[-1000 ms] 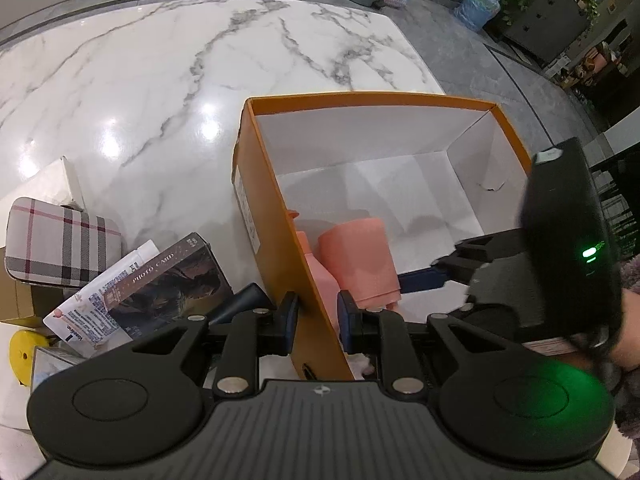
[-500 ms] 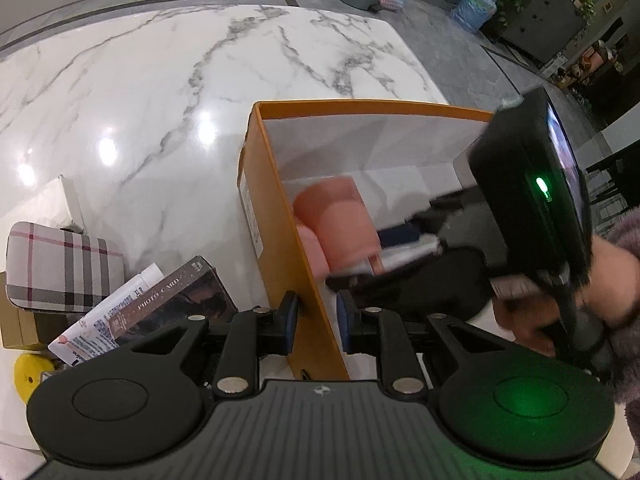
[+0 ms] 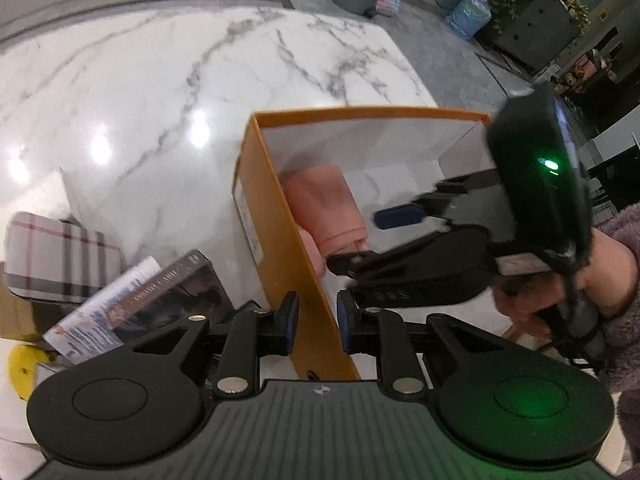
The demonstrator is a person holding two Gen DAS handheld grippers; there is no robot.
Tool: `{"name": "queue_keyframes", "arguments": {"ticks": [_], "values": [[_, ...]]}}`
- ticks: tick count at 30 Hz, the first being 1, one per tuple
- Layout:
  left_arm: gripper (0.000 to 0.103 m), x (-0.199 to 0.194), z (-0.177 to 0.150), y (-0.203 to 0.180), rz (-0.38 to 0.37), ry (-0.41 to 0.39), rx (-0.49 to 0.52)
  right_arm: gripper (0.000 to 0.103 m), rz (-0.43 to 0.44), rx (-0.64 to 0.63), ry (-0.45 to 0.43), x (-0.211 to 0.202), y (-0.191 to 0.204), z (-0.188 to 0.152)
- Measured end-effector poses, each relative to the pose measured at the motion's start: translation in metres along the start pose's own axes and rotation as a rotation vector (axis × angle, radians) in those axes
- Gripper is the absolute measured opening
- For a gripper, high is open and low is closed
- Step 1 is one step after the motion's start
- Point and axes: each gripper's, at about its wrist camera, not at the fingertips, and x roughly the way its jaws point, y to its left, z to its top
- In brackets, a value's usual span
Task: Organize rigid objects
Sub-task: 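Withdraw both tools from the box back toward the remaining items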
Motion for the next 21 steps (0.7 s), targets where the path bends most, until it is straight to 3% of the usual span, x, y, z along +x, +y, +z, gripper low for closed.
{"name": "queue_keyframes", "arguments": {"ticks": [9, 15, 21], "values": [[0.025, -0.048, -0.021, 0.001, 0.033, -0.139, 0.090, 0.065, 0.021, -0.021, -0.190, -0.057, 0.024, -0.012], [0.028, -0.073, -0.039, 0.014, 0.113, -0.206, 0.100, 0.069, 0.058, -0.072, -0.325, -0.083, 0.055, -0.014], [0.031, -0.092, -0.057, 0.033, 0.161, -0.259, 0.114, 0.069, 0.101, -0.136, -0.348, -0.083, 0.095, -0.009]]}}
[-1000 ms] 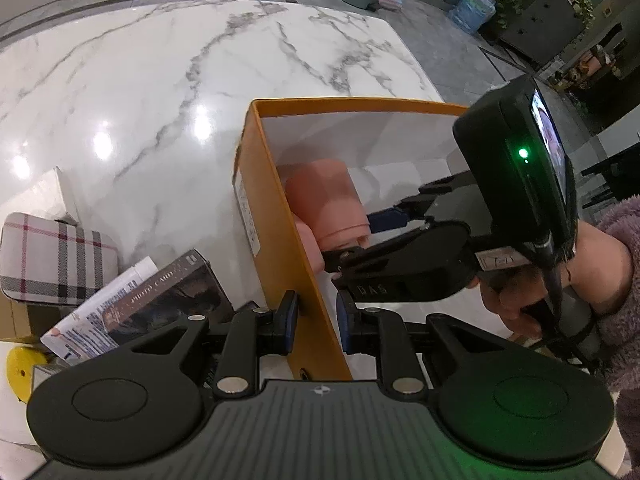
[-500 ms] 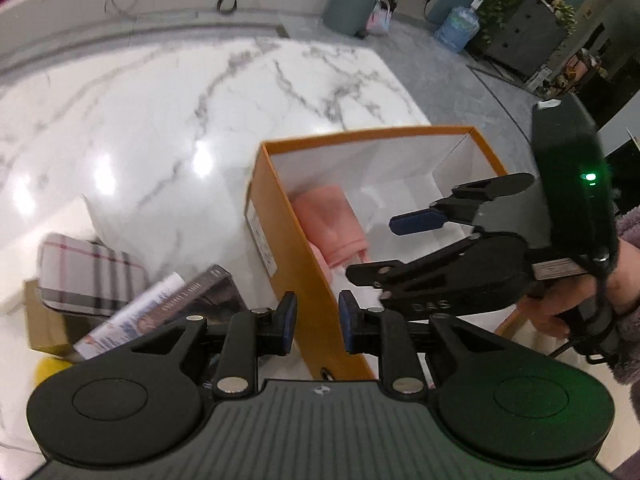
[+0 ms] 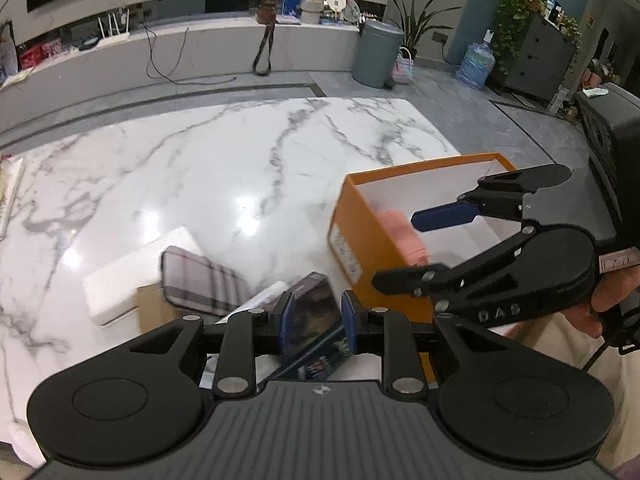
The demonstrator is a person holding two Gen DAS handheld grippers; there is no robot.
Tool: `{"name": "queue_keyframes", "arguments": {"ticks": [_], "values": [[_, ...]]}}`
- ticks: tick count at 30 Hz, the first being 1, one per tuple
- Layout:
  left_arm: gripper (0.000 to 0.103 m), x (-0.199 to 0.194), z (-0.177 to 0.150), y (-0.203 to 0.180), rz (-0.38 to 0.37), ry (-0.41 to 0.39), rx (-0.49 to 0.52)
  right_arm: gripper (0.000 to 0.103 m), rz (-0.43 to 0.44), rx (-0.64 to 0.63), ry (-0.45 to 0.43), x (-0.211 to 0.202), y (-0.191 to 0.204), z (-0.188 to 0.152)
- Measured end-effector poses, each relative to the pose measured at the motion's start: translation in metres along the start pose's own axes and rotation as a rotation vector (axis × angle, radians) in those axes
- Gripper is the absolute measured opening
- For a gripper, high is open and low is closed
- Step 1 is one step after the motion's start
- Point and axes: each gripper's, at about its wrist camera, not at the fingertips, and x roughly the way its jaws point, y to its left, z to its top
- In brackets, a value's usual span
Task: Organize rigid objects
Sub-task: 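Withdraw both tools from the box back toward the remaining items, then grasp the black CLEAR bottle with the left tool while the right grasps the PHOTO CARD box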
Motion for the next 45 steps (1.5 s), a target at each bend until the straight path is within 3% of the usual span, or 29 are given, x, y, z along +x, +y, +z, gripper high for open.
{"name": "queue_keyframes", "arguments": {"ticks": [5, 11, 16, 28, 36, 42, 45], "values": [[0.036, -0.005, -0.014, 0.024, 0.022, -0.028, -0.028, 0.069, 0.028, -0.049, 0.042, 0.020, 0.032, 0.002], [0.038, 0.011, -0.030, 0.062, 0.043, 0.045, -0.073, 0.069, 0.024, -0.113, 0.122, 0.052, 0.054, 0.001], [0.049, 0.024, -0.042, 0.081, 0.066, 0.090, -0.077, 0.068, 0.014, -0.149, 0.174, 0.076, 0.058, 0.003], [0.058, 0.061, -0.055, 0.036, -0.097, 0.140, 0.235, 0.062, -0.013, -0.444, 0.305, 0.107, 0.053, 0.013], [0.059, 0.091, -0.056, 0.027, -0.114, 0.213, 0.285, 0.065, 0.051, -0.597, 0.358, 0.133, 0.052, 0.023], [0.059, 0.104, -0.055, 0.026, -0.130, 0.254, 0.281, 0.072, 0.124, -0.619, 0.379, 0.144, 0.054, 0.022], [0.059, 0.105, -0.056, 0.024, -0.124, 0.261, 0.287, 0.068, 0.115, -0.631, 0.376, 0.142, 0.057, 0.018]]}}
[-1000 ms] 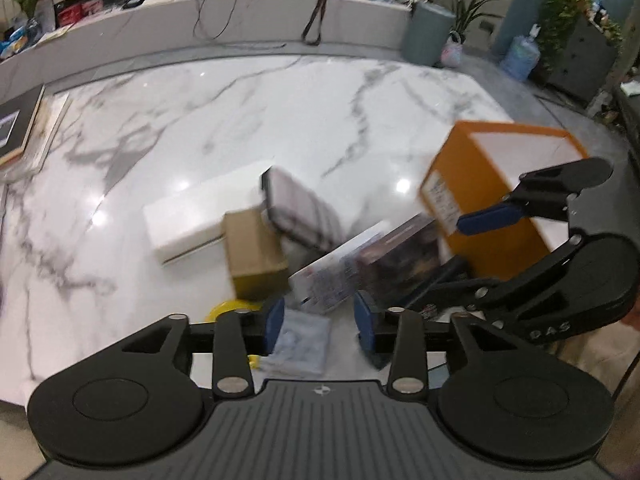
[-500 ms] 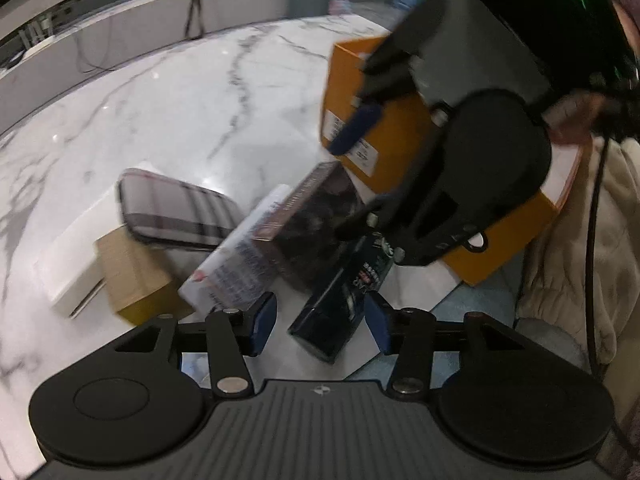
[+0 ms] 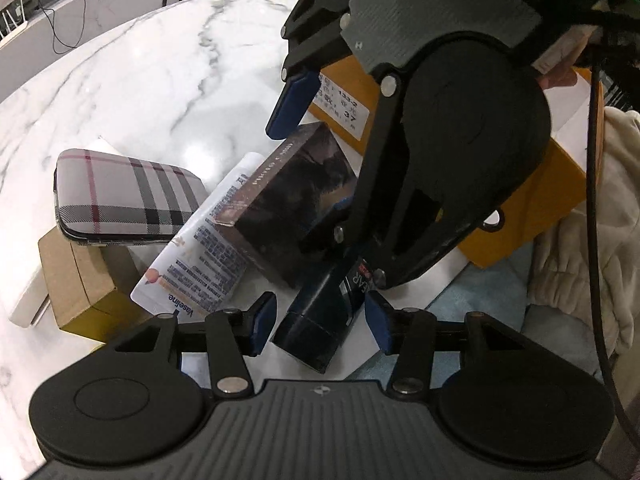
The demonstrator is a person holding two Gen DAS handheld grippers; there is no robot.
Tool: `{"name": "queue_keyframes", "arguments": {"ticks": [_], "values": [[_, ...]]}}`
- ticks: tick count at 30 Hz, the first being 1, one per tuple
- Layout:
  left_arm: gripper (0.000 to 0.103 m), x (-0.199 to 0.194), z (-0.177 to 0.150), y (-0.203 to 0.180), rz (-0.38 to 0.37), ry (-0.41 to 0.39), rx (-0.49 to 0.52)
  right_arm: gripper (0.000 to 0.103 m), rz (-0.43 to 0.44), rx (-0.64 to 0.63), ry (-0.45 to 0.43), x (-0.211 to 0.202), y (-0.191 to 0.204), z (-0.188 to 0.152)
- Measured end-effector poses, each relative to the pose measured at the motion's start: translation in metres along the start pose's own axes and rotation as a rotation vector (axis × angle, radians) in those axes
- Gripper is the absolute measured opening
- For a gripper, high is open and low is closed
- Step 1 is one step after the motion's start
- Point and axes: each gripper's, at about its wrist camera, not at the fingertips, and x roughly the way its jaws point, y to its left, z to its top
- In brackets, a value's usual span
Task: Organize rigid objects
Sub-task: 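Grasp the black CLEAR bottle with the left tool while the right grasps the PHOTO CARD box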
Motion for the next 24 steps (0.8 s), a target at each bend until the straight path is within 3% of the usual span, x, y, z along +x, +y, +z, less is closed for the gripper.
{"name": "queue_keyframes", "arguments": {"ticks": [7, 13, 24], "values": [[0.059, -0.004, -0.006, -0.001, 0.003, 0.034, -0.015, 0.045, -0.055, -0.003, 0.003, -0.013, 0.014, -0.009], [0.056, -0.011, -0.016, 0.002, 0.005, 0.058, -0.034, 0.027, -0.051, -0.026, -0.002, -0.028, 0.032, -0.016], [0.056, -0.012, -0.020, -0.014, 0.029, 0.074, 0.015, 0.025, -0.005, 0.054, -0.024, -0.037, 0.040, -0.018]]}}
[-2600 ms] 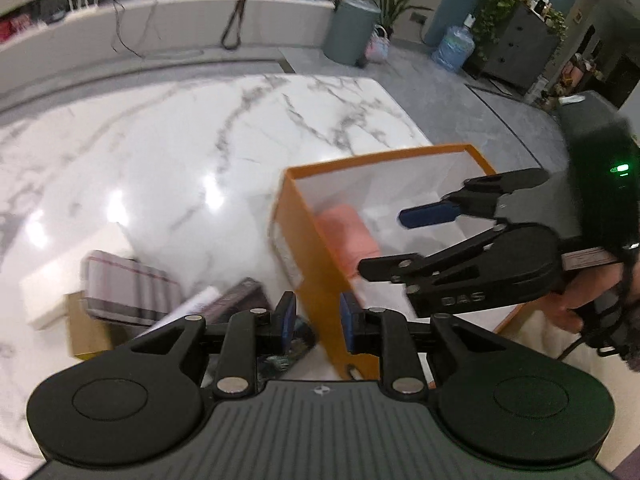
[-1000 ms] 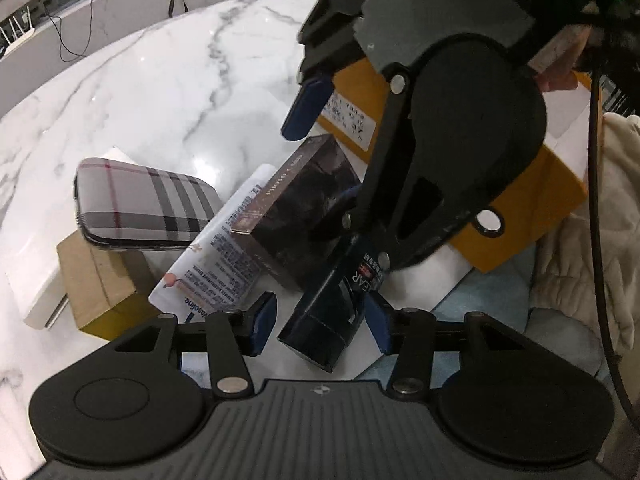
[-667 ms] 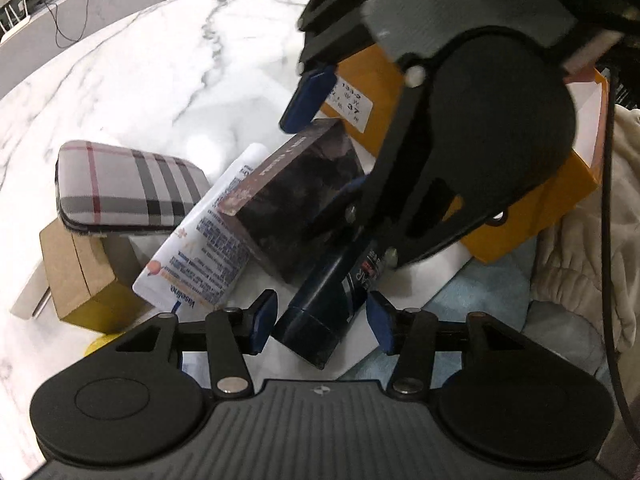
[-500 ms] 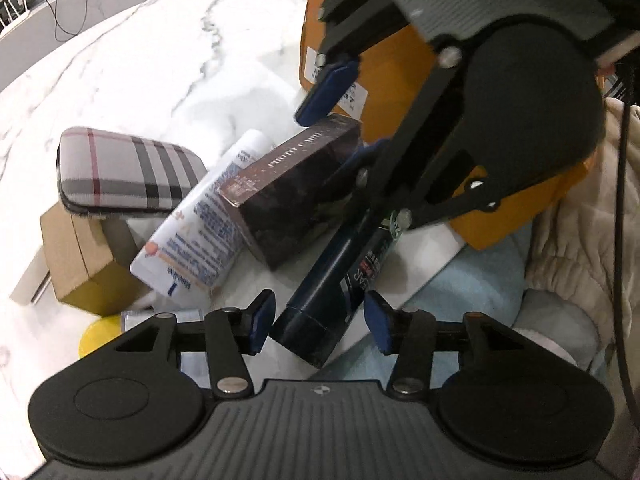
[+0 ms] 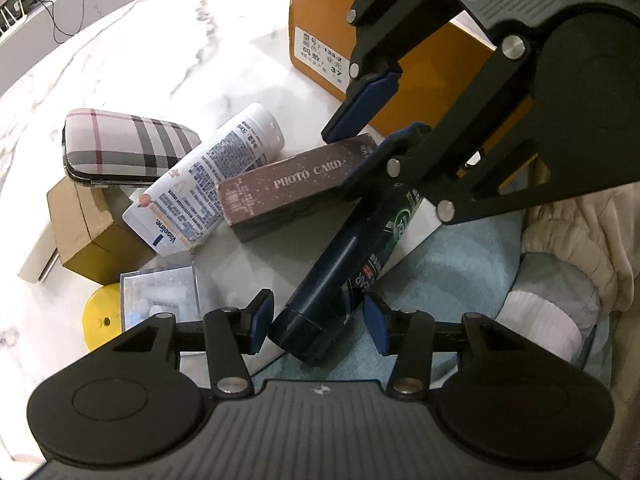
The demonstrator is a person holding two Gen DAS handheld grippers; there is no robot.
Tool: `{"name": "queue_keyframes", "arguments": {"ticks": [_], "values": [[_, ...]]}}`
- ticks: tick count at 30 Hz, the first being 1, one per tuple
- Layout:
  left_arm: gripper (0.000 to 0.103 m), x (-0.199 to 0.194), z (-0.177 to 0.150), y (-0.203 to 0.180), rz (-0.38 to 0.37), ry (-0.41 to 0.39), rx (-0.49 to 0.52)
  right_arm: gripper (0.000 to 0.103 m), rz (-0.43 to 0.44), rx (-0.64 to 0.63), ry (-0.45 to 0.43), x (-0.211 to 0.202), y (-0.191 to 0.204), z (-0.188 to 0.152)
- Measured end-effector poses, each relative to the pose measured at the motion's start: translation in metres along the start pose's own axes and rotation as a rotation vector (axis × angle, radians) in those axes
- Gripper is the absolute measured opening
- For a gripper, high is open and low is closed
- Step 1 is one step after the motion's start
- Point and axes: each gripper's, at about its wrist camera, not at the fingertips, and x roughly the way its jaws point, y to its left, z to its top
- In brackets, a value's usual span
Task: Organize rigid objects
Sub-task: 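Grasp the black CLEAR bottle with the left tool while the right grasps the PHOTO CARD box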
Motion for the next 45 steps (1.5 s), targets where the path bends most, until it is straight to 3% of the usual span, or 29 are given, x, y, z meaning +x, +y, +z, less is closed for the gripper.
{"name": "queue_keyframes", "arguments": {"ticks": [14, 17, 26, 37, 45], "values": [[0.062, 0.005, 0.011, -0.007, -0.025, -0.019, 0.008, 0.033, 0.038, 0.065, -0.038, 0.026, -0.002, -0.001], [0.063, 0.008, 0.013, -0.010, -0.029, -0.026, 0.005, 0.029, 0.043, 0.072, -0.045, 0.028, -0.003, -0.002], [0.054, 0.006, 0.007, -0.018, -0.021, 0.009, -0.001, 0.023, 0.026, 0.087, -0.073, 0.020, -0.001, -0.009], [0.051, -0.016, -0.013, -0.013, 0.056, 0.055, -0.041, 0.022, -0.091, 0.290, -0.163, -0.015, 0.003, -0.015], [0.048, -0.025, -0.029, 0.007, 0.097, 0.053, -0.152, 0.022, -0.105, 0.464, -0.234, -0.029, 0.017, -0.036]]}}
